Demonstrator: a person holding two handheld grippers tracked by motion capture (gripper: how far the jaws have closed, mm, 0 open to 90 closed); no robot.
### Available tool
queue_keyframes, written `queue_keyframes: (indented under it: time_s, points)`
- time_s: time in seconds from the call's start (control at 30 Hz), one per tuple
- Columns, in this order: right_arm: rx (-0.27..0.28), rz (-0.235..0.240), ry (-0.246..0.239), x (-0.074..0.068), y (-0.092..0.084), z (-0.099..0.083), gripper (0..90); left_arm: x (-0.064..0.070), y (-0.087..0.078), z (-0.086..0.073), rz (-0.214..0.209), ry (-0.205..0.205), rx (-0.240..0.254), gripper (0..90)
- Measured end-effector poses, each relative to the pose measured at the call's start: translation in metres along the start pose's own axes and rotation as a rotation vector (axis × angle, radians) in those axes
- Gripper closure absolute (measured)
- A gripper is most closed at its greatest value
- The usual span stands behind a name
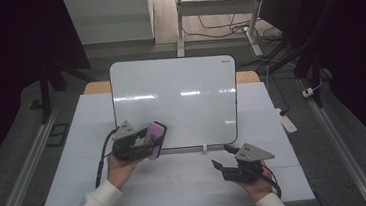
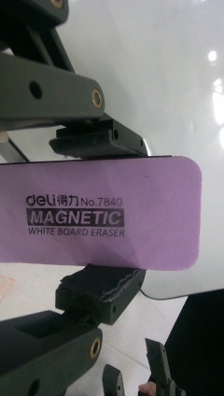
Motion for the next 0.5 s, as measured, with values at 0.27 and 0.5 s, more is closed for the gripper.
queue_keyframes:
  time_s: [0.27,0.5]
  points:
    - [0.030,0.049,0.019,-0.018,0.011,0.016,31.8,0.023,0.017,-0.004,-0.035,0.030,-0.025,41.6]
    - [0.044,0.081,0.042,-0.034,0.025,0.026,32.3,0.039,0.032,-0.008,-0.051,0.044,-0.031,41.6]
Point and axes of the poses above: each handheld gripper's, and its own axes: y roughly forward along the jaws, z roughly out of its top, x roughly to its right, the point moved 9 cm from there along y, roughly forward along the jaws, and after that the axes turned 15 degrees about -y, right-handed, at the moved point
